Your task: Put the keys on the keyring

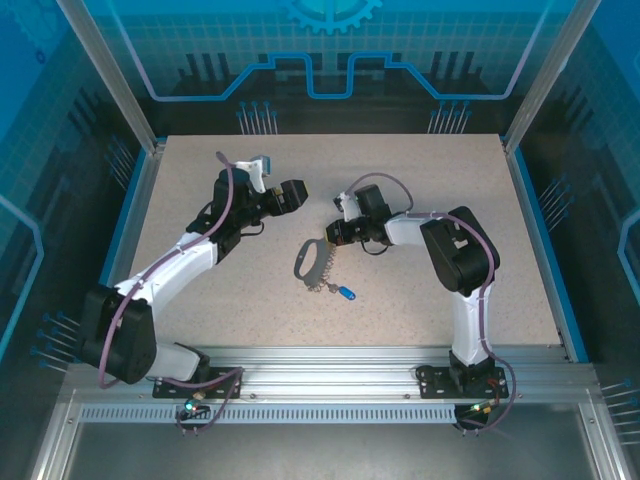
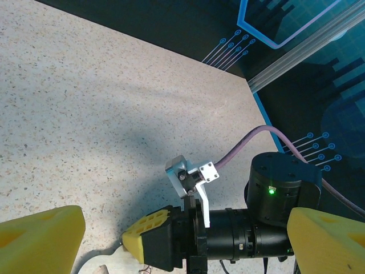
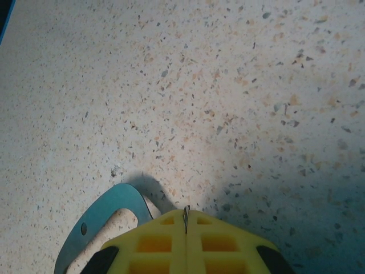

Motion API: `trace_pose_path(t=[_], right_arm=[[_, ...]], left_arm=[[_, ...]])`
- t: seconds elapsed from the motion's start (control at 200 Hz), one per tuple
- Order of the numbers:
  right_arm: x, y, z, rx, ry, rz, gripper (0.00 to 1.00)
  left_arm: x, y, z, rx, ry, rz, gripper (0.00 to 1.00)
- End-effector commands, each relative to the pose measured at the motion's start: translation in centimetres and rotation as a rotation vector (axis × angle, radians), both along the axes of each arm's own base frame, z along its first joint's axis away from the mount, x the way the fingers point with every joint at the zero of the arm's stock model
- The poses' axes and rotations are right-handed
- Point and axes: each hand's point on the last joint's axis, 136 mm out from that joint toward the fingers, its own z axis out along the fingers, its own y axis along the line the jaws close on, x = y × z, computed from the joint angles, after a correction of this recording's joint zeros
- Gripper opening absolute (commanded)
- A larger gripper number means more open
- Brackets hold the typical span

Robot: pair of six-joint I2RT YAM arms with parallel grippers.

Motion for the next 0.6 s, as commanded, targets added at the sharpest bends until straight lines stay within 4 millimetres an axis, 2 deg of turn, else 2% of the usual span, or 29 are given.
trace_pose_path(t=[0.0, 0.14, 0.29, 0.46, 0.595], right_arm=[[1.4, 0.8, 2.0, 0.036, -0.034, 0.002, 0.0], [2.4, 1.6, 5.6, 0.084, -0.072, 0.017, 0.0], [2.8, 2.4, 11.1, 0.139, -0.144, 0.073, 0.0], [2.4, 3.0, 17.3, 0.205, -0.236, 0.151, 0.0], [2.1, 3.1, 21.6, 0.264, -0.304, 0.209, 0.0]], left_arm=[[0.2, -0.1, 0.4, -0.017, -0.013, -0.013, 0.93], [0.3, -0.1, 0.7, -0.013, -0.012, -0.013, 0.93], [0.2, 0.2, 1.1, -0.008, -0.014, -0.002, 0.93], [0.0, 1.2, 2.5, 0.0, -0.049, 0.0, 0.93], [0.1, 1.9, 3.7, -0.01, -0.086, -0.023, 0.88]])
